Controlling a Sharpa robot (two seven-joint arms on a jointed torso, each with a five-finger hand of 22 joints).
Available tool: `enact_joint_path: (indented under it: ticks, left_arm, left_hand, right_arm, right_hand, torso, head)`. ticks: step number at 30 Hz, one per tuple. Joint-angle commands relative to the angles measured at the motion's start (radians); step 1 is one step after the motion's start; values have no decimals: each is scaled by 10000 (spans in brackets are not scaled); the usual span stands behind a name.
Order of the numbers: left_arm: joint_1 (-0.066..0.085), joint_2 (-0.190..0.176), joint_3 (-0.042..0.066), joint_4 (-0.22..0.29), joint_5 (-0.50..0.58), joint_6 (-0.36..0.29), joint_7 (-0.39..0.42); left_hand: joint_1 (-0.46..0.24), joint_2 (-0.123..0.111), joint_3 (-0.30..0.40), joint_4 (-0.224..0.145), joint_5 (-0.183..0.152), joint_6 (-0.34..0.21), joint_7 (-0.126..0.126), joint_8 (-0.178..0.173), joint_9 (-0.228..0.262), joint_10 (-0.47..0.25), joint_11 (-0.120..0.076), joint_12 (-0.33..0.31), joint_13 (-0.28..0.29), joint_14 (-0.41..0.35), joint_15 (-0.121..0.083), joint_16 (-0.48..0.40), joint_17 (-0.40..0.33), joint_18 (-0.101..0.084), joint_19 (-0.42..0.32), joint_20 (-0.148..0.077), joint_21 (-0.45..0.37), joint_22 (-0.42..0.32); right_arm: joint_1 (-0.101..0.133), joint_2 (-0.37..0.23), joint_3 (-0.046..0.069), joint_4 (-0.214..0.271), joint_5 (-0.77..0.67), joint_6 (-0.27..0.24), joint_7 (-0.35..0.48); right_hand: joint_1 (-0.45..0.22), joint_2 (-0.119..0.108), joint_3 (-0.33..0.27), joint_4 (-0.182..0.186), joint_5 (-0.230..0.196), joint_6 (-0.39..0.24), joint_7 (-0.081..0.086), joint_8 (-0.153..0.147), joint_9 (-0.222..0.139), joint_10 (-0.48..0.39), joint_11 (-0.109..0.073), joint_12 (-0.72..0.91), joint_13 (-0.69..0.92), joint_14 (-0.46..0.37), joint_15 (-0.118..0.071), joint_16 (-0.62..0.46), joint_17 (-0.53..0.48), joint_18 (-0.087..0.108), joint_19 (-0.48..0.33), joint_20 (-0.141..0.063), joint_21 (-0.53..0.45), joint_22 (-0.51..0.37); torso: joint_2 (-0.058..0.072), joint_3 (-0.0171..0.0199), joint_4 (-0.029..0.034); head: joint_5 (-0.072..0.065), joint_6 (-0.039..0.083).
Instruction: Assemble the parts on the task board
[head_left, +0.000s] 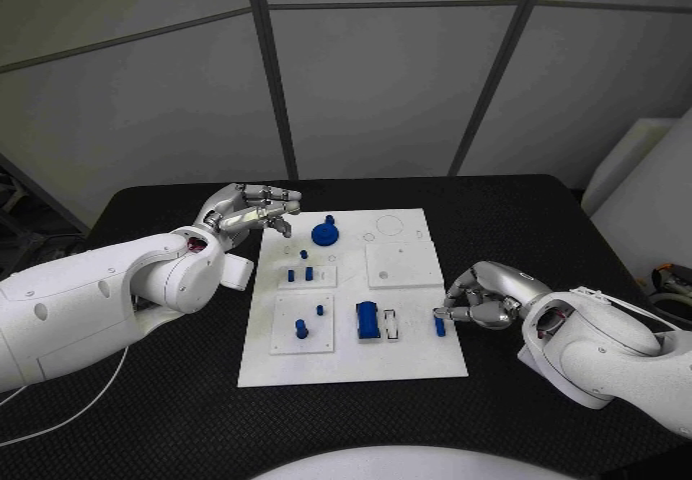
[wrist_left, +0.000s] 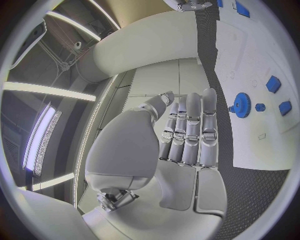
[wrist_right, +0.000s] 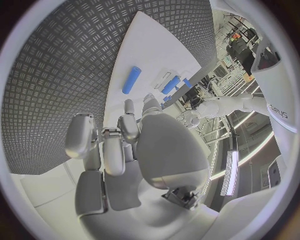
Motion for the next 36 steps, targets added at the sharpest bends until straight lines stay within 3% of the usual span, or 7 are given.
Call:
enact_joint_path:
  ticks: [1,11,24,36]
  left_arm:
    - [3,6,6,6,8,109,11]
    - [-7,-10,6,15,8,121,6]
    - [-10,-29,6,27,8,124,7]
    - [-10,-63,6,47,8,116,6]
  left_hand:
    - [-17,110,-45,24,-7,-69,-12,-8,5,-76,8,36,14,-65,26,-21,-17,57,-56,26,-47,-11]
    - [-17,110,-45,24,-7,-69,-12,-8,5,-76,8,36,14,-65,26,-21,-17,57,-56,26,-47,-11]
    - [-17,110,-45,24,-7,-69,-12,-8,5,-76,8,36,14,-65,26,-21,-17,57,-56,26,-47,-11]
    - [-17,110,-45,24,-7,-69,-12,-8,5,-76,8,36,14,-65,26,-21,-17,57,-56,26,-47,-11]
  right_arm:
    - [5,32,1,-48,-589,263,-594]
    - [-6,375,-4,-347,-856,837,-921]
    - [-32,731,-11,-627,-999,1406,-1021]
    - [-143,996,-15,-786,-1538,2141,-1069]
  right_hand:
    - [-159,-49,-97,-11,62,116,0,-38,35,-2,-34,-33,48,842,-97,-42,1719,-68,32,-45,-53,-16]
    - [-451,-181,-362,-18,394,155,-19,-68,153,-24,-49,-111,13,836,-114,-63,1689,-61,13,-66,-99,-53]
    - [-474,-232,-432,-30,395,162,-24,-69,184,-28,-51,-118,13,828,-115,-82,1656,-54,-10,-67,-129,-85]
    - [13,-274,-433,-233,342,193,-56,-41,320,-49,-83,-138,24,823,-142,-99,1637,-48,-27,-88,-169,-112]
  torso:
    - [0,-13,25]
    - [0,-11,24]
    - [-9,-14,9]
    - [-9,-16,24]
  head:
    - [-28,-18]
    - [-31,-84]
    - [-5,-118]
    - [9,-146]
